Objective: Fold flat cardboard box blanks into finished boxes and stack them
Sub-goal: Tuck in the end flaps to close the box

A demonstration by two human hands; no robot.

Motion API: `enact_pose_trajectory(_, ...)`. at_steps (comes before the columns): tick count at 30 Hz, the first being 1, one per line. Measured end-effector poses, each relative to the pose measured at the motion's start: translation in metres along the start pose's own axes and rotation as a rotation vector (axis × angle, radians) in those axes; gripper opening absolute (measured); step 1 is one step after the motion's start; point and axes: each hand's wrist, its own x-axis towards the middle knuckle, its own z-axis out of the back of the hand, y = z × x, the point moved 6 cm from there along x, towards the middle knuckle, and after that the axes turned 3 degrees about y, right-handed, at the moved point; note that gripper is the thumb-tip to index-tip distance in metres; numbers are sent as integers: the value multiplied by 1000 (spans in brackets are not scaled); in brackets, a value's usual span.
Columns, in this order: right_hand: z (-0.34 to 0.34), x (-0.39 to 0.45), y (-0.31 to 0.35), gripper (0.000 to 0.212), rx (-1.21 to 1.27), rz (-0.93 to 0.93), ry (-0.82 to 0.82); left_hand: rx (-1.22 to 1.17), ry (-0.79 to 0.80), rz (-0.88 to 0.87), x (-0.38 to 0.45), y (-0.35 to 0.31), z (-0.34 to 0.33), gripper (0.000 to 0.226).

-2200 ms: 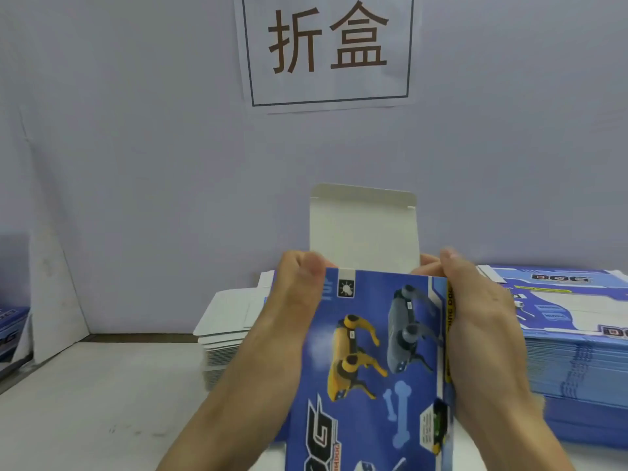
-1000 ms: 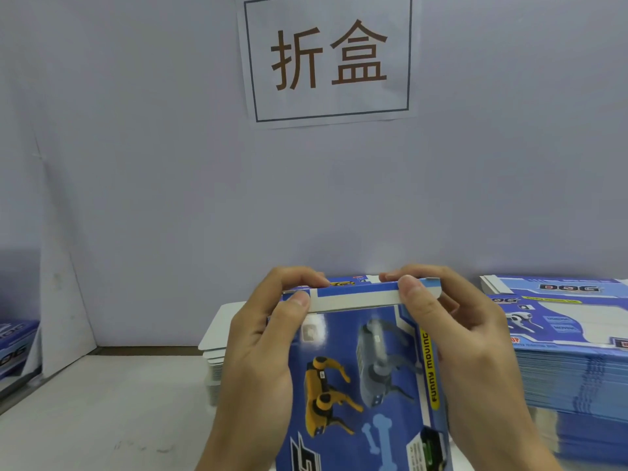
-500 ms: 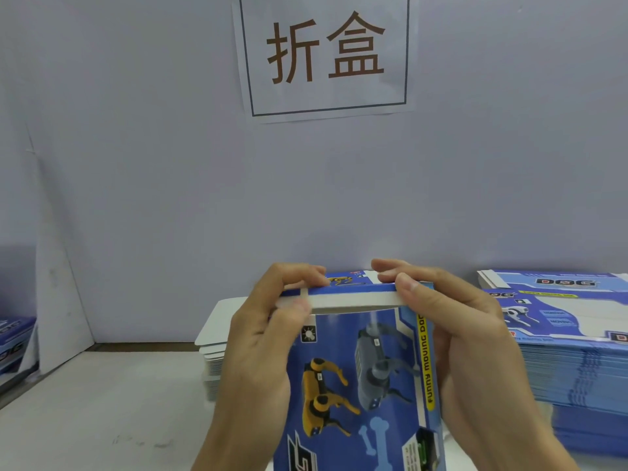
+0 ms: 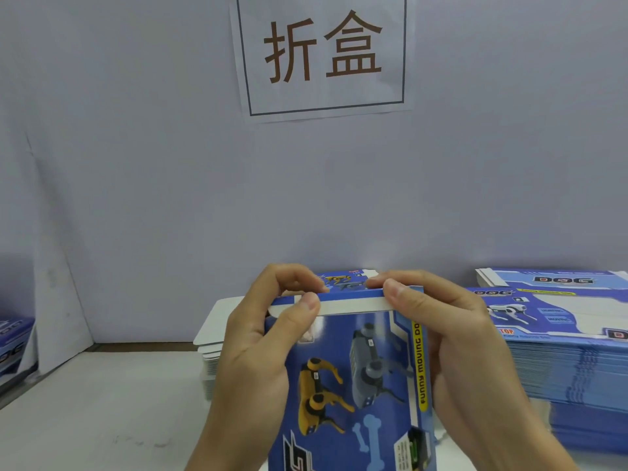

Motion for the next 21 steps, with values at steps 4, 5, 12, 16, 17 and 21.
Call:
enact_pose_trajectory(4,-2,0,1,25,38,-33,32,-64,-22,28,0,-2,0,23)
enact_pose_trajectory(5,-3,-1,0,25,44,-36,36,-67,-29,23,1,-3,0,22)
enact_pose_trajectory(12,-2,-1,0,18,53,-2,17,-39,-9,13,1,-4,-1,25)
enact_pose_trajectory(16,-2,-1,1,15,43,73,4,-69,-19,38,2,-4,-2,25)
enact_pose_trajectory(17,-2,-1,0,15,46,82,9,-75,-20,48,2,-5,-2,25)
enact_pose_trajectory(21,-1,0,-4,14,54,92,-8,-46,-16,32,2,-8,-3,21)
